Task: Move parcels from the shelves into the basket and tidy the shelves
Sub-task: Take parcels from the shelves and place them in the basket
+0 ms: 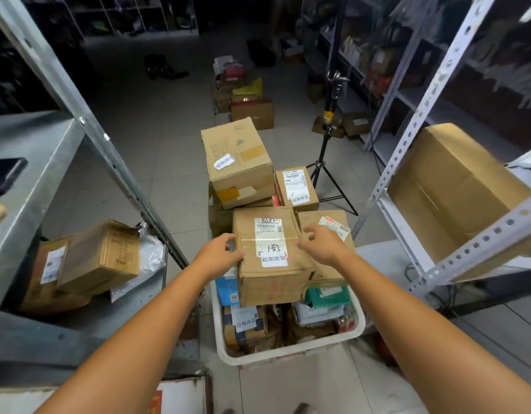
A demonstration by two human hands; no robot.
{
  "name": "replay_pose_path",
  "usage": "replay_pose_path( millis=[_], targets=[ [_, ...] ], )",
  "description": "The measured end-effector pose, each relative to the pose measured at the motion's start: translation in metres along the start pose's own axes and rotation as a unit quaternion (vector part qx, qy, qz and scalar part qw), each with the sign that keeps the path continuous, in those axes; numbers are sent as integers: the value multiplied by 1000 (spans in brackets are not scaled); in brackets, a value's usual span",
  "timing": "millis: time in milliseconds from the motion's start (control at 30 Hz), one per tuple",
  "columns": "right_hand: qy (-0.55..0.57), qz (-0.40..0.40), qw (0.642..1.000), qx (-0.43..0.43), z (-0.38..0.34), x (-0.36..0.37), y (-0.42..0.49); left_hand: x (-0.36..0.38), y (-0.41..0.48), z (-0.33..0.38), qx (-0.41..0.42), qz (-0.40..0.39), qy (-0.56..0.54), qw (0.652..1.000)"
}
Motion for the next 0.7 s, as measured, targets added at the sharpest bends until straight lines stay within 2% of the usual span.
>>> replay_pose_path(
  millis=[333,533,700],
  targets=[
    [-30,59,998,-17,-10,-42,-33,-28,-7,50,69,25,110,991],
    [-39,103,994,-3,6,-55,-48,-25,-3,71,113,21,128,985],
    [-44,105,993,25,26,-42,-46,-10,0,68,129,-1,129,983]
  ],
)
Point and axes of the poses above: each hand's wrist, its own y-axis towards the middle knuckle, its own x-axis out of the palm, z = x × y, the point moved 1 cm from there along y, towards the middle knuckle, and after that the axes turned 12 degrees about y, right-handed, at the moved point
